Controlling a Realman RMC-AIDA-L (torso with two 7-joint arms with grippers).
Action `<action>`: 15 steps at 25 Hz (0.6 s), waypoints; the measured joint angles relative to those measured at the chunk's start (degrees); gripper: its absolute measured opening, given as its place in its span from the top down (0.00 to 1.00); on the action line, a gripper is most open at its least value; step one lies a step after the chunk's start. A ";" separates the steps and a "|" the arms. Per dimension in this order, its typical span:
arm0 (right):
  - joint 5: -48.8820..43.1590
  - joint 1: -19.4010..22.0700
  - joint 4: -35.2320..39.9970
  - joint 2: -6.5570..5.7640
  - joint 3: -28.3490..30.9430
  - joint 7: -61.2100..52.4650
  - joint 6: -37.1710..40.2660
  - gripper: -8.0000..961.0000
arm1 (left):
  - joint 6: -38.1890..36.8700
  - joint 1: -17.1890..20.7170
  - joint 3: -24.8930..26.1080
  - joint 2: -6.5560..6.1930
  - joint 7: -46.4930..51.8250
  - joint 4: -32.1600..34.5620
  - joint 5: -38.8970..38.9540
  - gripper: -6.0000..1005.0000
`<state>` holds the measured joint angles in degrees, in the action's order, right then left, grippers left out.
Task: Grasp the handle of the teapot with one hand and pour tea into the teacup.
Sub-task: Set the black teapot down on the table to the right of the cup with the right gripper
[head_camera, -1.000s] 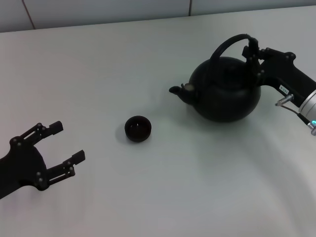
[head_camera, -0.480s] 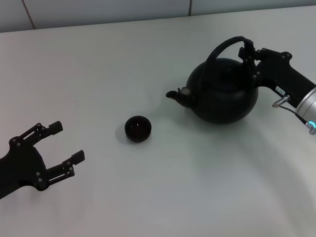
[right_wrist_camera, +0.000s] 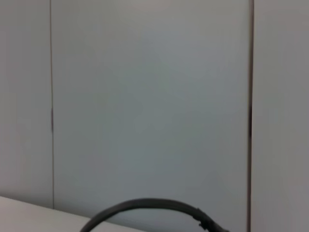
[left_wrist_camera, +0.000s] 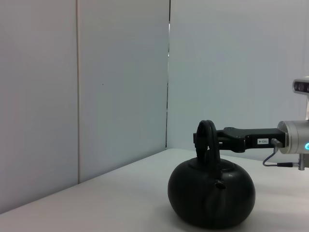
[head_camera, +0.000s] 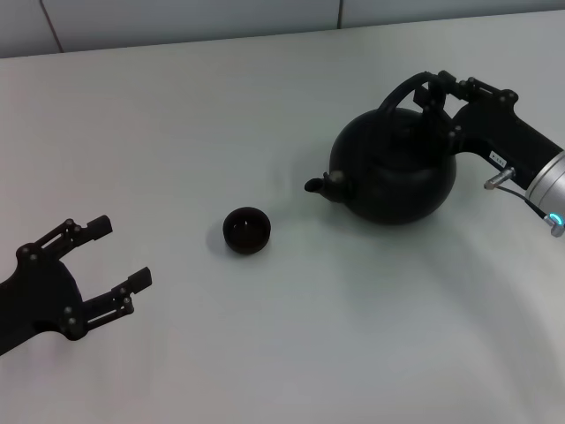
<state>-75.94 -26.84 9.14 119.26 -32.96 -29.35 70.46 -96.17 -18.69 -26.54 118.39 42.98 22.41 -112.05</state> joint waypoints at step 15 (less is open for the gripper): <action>-0.10 4.18 0.35 -0.19 0.00 -0.04 5.82 0.30 | 0.02 0.21 -0.35 -0.01 0.00 -0.12 0.13 0.16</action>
<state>-76.04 -22.66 9.49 119.07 -32.96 -29.39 76.29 -96.15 -18.48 -26.89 118.38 42.98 22.30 -111.91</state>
